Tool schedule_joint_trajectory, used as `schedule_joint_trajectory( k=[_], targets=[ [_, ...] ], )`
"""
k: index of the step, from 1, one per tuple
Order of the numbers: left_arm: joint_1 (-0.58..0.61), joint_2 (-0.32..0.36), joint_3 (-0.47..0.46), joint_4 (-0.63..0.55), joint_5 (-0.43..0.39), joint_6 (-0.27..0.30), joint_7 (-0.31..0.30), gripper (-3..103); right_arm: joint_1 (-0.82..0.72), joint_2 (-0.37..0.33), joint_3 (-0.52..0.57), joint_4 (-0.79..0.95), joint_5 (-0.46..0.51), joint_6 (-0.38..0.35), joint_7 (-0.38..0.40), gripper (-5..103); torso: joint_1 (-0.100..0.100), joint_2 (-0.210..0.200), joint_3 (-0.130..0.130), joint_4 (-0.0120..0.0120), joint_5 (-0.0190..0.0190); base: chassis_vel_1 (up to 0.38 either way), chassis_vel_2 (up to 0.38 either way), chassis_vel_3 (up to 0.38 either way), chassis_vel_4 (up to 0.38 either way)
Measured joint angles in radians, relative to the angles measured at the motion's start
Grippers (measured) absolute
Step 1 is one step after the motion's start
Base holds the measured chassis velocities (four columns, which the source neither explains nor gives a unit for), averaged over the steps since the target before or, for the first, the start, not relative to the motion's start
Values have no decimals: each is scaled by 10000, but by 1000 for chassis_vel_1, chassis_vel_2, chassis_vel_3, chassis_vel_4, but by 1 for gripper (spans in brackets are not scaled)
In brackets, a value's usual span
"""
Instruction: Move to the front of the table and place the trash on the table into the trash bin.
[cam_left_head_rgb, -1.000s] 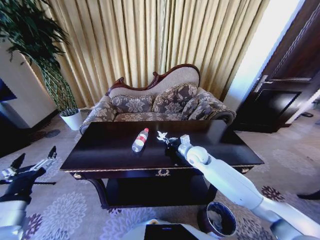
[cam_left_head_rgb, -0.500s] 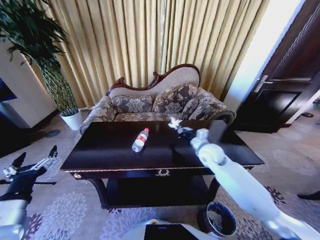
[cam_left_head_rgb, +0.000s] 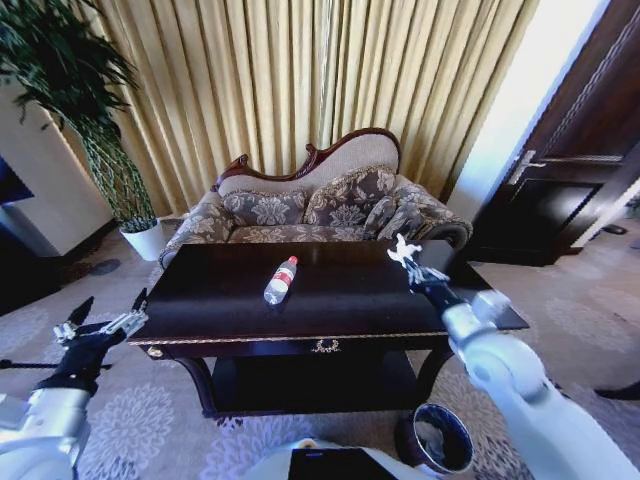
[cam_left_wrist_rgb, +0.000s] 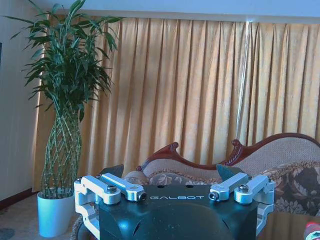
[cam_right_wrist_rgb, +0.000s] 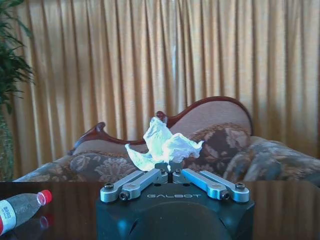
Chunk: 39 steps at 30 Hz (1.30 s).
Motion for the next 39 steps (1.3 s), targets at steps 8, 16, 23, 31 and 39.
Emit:
schedule_joint_trajectory(
  k=[8, 16, 23, 31, 39],
  targets=[
    [-45, 301, -209, -1, -383, 11, 336, 100, -928, 407, 711, 309, -706, 348, -216, 0, 1, -2, 1, 3, 1, 0, 0, 0, 0],
    [-158, 544, -278, 0, -538, -145, 623, 100, -981, 285, 816, 88, -654, 398, -235, 0, 1, -2, 3, 3, 3, 0, 0, 0, 0],
    [-68, 541, -406, 39, -665, -300, 763, 100, -1149, 341, 864, 166, -668, 382, -231, 0, 1, -3, 3, 2, 2, 6, -6, -5, 8],
    [-60, 409, -367, 40, -620, -331, 780, 100, -1258, 489, 833, 258, -747, 368, -221, 0, 0, -3, 2, 3, 3, 74, -95, -90, 82],
    [19, 345, -502, 3, -231, 242, 597, 100, -1304, 643, 762, 258, -860, 368, -219, 0, 0, -1, 2, 3, 2, 97, -98, -102, 85]
  ],
)
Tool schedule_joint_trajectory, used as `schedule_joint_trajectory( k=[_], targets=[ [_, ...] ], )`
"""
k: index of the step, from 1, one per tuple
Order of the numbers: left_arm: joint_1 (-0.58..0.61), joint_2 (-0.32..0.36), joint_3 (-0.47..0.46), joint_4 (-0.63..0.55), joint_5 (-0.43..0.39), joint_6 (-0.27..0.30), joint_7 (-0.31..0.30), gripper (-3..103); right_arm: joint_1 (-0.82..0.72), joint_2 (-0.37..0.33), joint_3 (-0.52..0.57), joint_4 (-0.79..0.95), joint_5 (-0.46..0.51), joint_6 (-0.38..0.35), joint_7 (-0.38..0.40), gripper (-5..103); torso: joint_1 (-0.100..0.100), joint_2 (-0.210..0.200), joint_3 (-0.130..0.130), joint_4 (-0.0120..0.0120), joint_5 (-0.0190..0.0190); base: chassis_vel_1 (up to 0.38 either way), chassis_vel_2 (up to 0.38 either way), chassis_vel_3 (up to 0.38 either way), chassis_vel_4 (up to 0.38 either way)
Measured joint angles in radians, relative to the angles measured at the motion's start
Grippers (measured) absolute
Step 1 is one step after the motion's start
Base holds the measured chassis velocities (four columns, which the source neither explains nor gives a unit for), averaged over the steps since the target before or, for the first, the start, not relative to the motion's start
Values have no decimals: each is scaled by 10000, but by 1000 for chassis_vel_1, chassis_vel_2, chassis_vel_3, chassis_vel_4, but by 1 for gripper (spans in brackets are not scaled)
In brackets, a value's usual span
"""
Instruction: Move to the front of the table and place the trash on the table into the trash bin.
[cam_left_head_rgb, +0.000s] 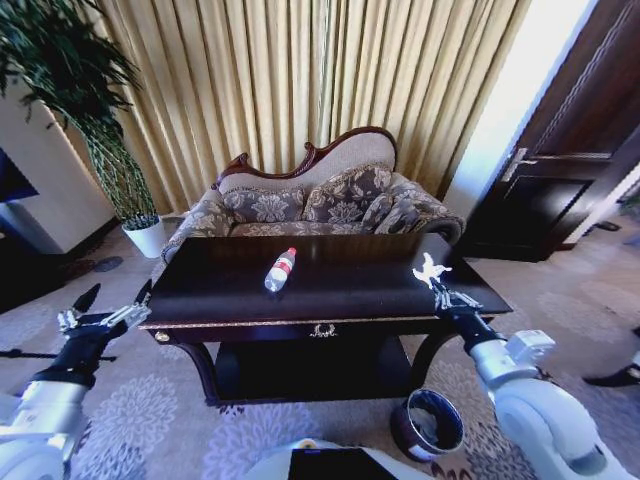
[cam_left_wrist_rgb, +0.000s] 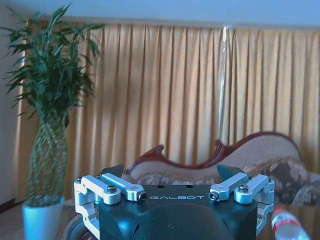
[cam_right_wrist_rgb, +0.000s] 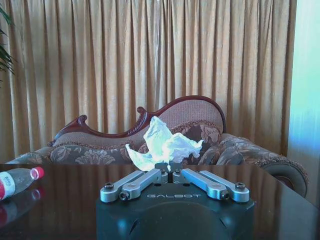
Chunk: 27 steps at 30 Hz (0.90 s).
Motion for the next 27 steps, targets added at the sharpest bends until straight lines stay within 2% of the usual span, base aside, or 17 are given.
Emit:
schedule_joint_trajectory(
  k=[2, 6, 21, 27],
  targets=[
    [-10, 4, -31, -1, 38, 303, -144, 100, 2, 45, -21, -18, -39, 10, 0, 0, 0, -1, 0, 0, 0, 93, -88, -87, 89],
    [-36, 48, -56, -3, 114, 471, -193, 100, 7, 83, -38, -48, -58, 25, 0, 0, 0, -1, 0, 0, 0, 74, -71, -90, 78],
    [-142, 94, 76, 41, 172, 319, -177, 100, 49, 108, -233, -280, -225, 254, -21, 0, -1, 0, -1, 1, 0, 78, -83, -84, 87],
    [-131, -14, 104, 143, 185, 217, -160, 100, 84, 137, -407, -1093, -386, 358, -59, 0, -2, 0, 0, 1, -1, 8, -10, -5, 6]
  ],
)
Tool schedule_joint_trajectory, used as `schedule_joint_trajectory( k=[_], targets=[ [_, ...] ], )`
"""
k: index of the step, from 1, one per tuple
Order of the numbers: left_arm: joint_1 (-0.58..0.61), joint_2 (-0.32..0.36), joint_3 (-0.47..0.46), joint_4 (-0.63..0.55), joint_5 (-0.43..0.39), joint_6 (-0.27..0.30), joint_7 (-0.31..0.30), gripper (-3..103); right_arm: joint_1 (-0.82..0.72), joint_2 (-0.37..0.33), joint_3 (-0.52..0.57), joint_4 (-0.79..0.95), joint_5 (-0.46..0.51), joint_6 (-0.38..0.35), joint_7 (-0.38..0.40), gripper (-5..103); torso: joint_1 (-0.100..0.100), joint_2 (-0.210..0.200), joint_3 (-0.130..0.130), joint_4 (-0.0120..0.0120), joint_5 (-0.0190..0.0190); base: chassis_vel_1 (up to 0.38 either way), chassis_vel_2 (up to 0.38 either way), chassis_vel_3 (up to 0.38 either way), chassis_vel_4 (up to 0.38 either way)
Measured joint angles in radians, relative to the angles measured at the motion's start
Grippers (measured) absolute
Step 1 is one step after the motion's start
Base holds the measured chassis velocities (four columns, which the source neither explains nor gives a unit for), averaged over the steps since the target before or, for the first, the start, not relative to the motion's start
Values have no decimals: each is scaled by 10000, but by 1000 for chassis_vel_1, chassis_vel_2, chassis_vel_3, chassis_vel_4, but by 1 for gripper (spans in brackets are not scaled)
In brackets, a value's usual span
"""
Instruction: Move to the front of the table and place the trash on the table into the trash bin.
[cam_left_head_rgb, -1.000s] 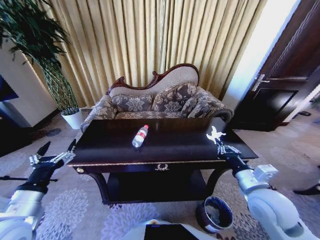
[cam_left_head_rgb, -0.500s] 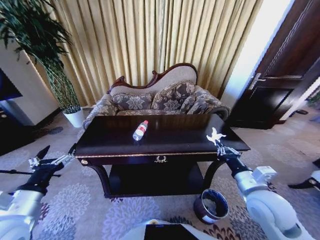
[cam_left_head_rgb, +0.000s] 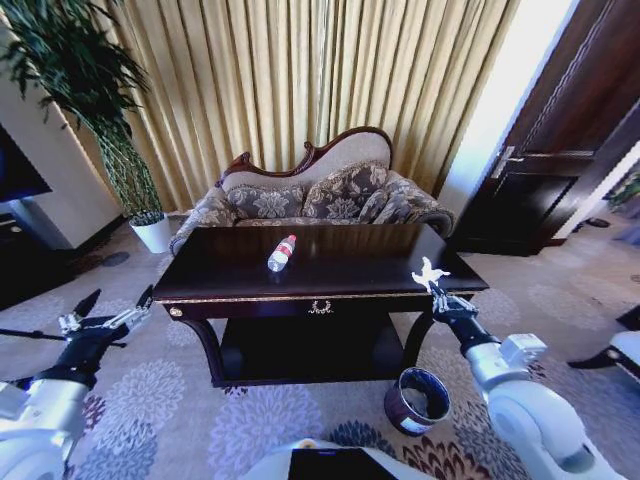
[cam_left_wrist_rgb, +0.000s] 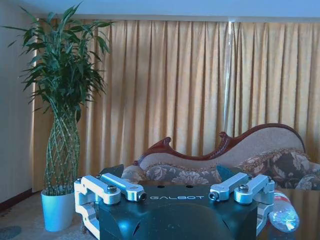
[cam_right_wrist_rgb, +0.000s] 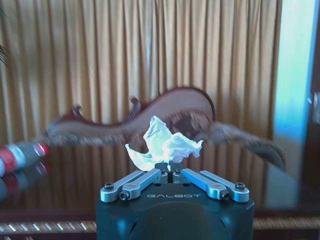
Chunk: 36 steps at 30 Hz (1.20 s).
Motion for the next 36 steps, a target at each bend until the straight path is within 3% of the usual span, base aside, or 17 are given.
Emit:
schedule_joint_trajectory(
  k=[11, 20, 26, 36],
  targets=[
    [242, -144, -288, 115, -69, -251, 79, 100, 18, 227, -705, -2658, -821, -83, -340, 0, 3, -2, 0, -2, 0, 0, 0, 0, 0],
    [384, -174, -630, 126, -286, -418, 201, 100, 1359, 59, -1897, -6023, -1460, -330, 140, 0, 4, -2, 1, -2, 2, 0, 0, 0, 0],
    [493, -372, -720, -91, -311, -426, 200, 100, 2412, 78, -2436, -8837, -2931, 14, 370, 0, 4, -2, 1, -3, 2, 0, 0, 0, 0],
    [707, -521, -757, -143, -261, -448, 191, 100, 3185, 452, -2549, -10858, -3116, 436, 578, 0, 4, -2, 0, -3, 1, 0, 0, 0, 0]
  ],
)
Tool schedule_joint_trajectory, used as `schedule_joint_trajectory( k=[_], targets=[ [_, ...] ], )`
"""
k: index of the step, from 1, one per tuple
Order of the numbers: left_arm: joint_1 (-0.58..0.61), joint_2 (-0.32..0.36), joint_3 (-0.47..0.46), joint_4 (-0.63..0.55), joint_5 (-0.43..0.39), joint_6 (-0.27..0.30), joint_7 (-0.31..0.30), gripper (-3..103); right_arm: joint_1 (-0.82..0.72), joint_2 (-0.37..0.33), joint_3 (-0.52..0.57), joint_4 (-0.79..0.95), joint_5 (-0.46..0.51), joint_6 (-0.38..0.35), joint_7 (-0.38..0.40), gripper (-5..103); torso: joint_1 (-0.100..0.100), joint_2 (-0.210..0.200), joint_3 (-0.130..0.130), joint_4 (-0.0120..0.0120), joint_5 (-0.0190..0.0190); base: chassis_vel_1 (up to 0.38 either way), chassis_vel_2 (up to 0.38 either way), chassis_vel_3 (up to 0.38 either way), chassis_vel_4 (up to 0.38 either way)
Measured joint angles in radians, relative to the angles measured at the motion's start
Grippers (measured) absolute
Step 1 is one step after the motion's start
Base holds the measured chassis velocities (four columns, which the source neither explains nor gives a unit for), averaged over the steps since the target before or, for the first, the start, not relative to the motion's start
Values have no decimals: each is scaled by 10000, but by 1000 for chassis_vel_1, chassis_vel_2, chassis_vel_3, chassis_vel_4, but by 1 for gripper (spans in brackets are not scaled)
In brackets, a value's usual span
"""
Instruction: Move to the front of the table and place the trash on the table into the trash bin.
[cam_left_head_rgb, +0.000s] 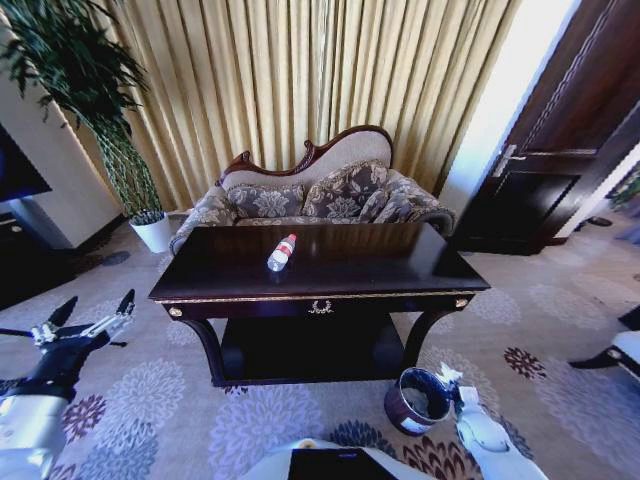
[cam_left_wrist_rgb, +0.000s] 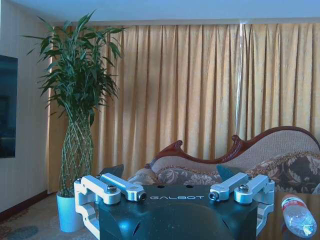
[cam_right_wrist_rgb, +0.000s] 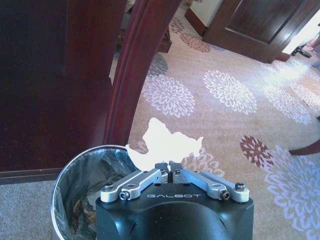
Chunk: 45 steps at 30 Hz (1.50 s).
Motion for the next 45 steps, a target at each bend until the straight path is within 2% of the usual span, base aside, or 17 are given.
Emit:
schedule_joint_trajectory(
  k=[4, 8, 10, 13, 15, 19, 20, 23, 25, 29, 31, 34, 41, 43, 45],
  targets=[
    [73, -24, -27, -3, 16, 0, -11, 100, 185, 123, -13, -287, 13, 170, 0, -2, 0, 0, 0, 2, 1, 0, 0, 0, 0],
    [124, -121, 11, -4, 190, -31, -15, 100, 177, 244, -18, -260, 47, 279, 22, 19, 0, 0, 0, 0, 0, 0, 0, 0, 0],
    [140, -149, 16, -4, 214, -79, -13, 100, 164, 264, -16, -236, 54, 301, 37, 19, 0, 1, 0, 0, -1, 0, 0, 0, 0],
    [252, -255, -7, -6, 245, -320, 97, 100, 83, 280, 23, -114, 78, 340, 110, 35, -1, 1, 0, 2, -1, 0, 0, 0, 0],
    [260, -258, -11, -7, 244, -330, 101, 100, 71, 278, 28, -97, 82, 343, 116, 35, 0, 1, 0, 2, 0, 0, 0, 0, 0],
    [276, -273, -9, -10, 236, -382, 108, 100, -111, 202, 75, 235, 222, 357, 187, 57, 0, 1, 0, 1, 0, 0, 0, 0, 0],
    [276, -273, -9, -10, 236, -382, 108, 100, -111, 202, 75, 235, 222, 357, 187, 57, 0, 1, 0, 1, 0, 0, 0, 0, 0],
    [205, -261, 45, -10, 235, -384, 109, 100, -228, 149, 82, 447, 256, 356, 213, 73, -1, 1, 0, 0, 0, 0, 0, 0, 0],
    [188, -262, 52, -10, 231, -384, 109, 100, -259, 134, 83, 499, 274, 356, 217, 73, -1, 0, 0, 1, 0, 0, 0, 0, 0],
    [165, -338, 106, -10, 227, -384, 109, 100, -344, 101, 87, 645, 327, 349, 234, 95, -1, 1, 0, 2, 0, 0, 0, 0, 0],
    [149, -350, 125, -10, 231, -384, 109, 100, -350, 100, 88, 655, 329, 343, 237, 95, -1, 1, 0, 2, 0, 0, 0, 0, 0],
    [29, -393, 212, -11, 247, -384, 111, 100, -406, 82, 66, 691, 315, 307, 253, 100, 0, 1, 0, 1, 0, 0, 0, 0, 0],
    [10, -464, 226, -10, 230, -386, 117, 100, -582, 46, 131, 927, 299, 286, 253, 100, -1, 1, 0, 2, 3, 0, 0, 0, 0],
    [-5, -498, 236, -8, 209, -388, 117, 100, -846, 7, 327, 1556, 611, 312, 253, 100, -1, 0, 0, 0, 3, 0, 0, 0, 0],
    [-63, -521, 261, -8, 194, -390, 118, 100, -1305, -71, 632, 2781, 1316, 370, 256, 100, 0, 1, 0, 2, 0, 0, 0, 0, 0]
  ],
)
